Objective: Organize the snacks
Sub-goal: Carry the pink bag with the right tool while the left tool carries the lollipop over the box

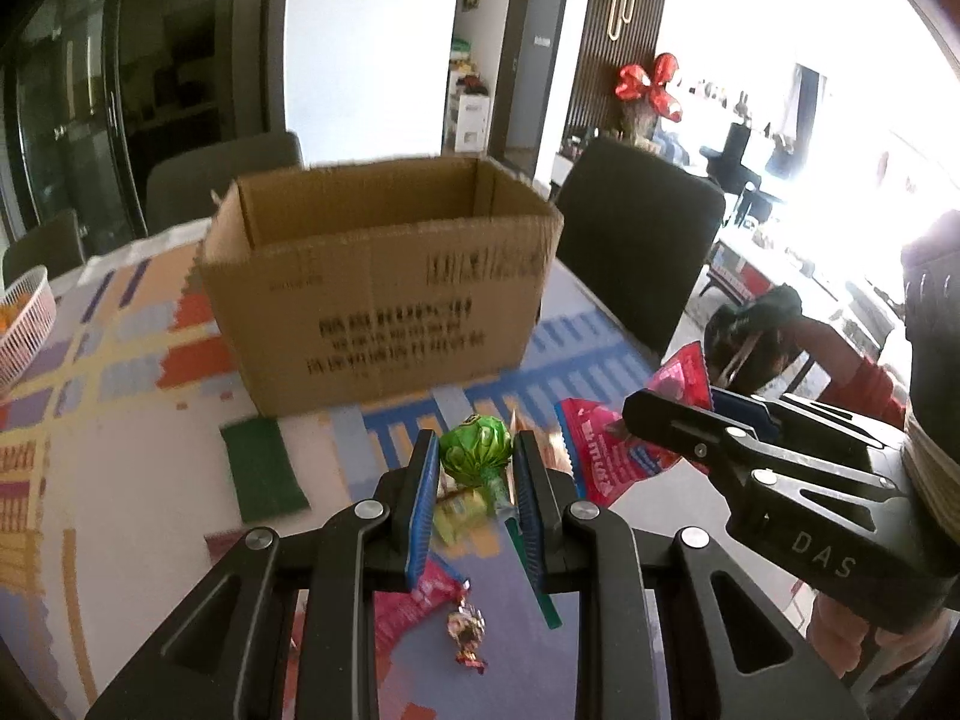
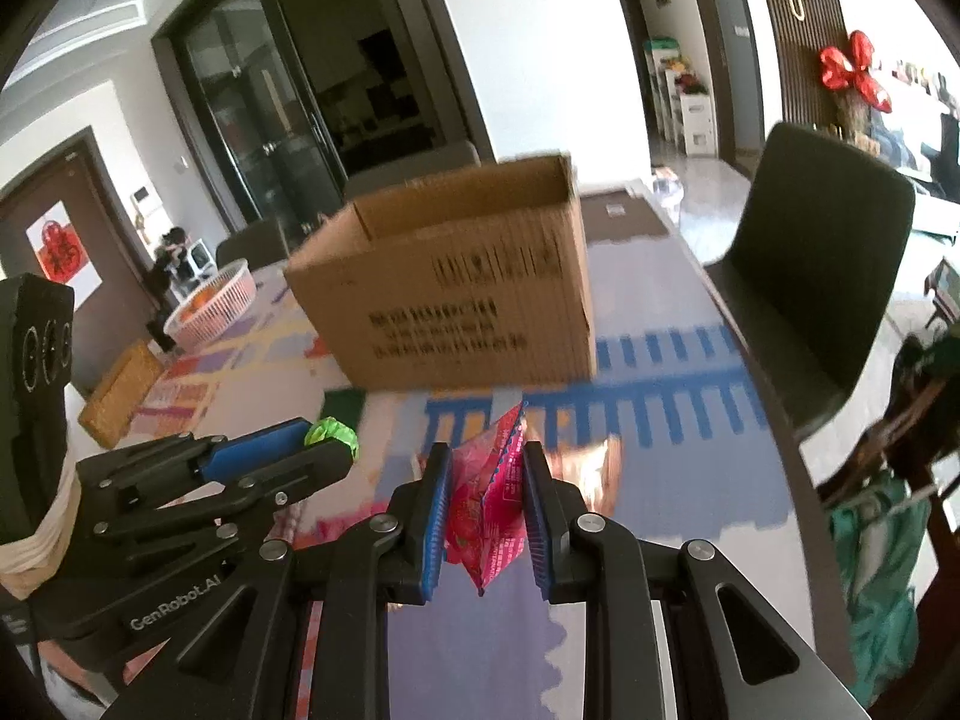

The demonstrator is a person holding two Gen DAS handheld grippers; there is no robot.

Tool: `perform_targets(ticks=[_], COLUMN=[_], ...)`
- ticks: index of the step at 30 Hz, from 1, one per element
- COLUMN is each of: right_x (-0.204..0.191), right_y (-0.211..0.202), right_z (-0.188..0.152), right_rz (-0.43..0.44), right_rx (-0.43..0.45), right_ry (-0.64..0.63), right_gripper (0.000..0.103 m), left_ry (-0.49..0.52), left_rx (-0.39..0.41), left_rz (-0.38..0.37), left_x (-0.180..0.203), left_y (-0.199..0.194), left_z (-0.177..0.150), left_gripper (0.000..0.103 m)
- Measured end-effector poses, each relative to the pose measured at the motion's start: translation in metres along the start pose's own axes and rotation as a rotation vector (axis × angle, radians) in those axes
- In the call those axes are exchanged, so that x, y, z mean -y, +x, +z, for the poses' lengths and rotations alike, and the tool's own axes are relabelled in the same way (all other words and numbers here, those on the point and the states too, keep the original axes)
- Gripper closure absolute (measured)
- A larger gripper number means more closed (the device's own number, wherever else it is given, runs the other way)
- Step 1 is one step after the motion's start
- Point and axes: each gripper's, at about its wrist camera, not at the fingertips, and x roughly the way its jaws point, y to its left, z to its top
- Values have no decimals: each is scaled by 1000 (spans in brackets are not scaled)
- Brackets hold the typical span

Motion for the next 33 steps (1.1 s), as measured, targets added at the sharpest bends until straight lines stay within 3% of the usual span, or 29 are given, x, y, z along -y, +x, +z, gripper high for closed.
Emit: perform_targets(ticks=[16, 26, 33], right_x=[-34, -45, -48], right_y=[-16, 14, 38], right_z=[86, 135, 152], right_rz=[-1, -2, -5], right_rx=[194, 213, 197], right_ry=[-86, -105, -117], right_gripper=[79, 79, 79], left_ry=[9, -12, -6], left_rx=[143, 161, 137], left_rz=[56, 93, 97], left_x=[-33, -63, -78], left_y=[-23, -12, 8], left_z=[78, 115, 129], left_gripper=[78, 78, 78])
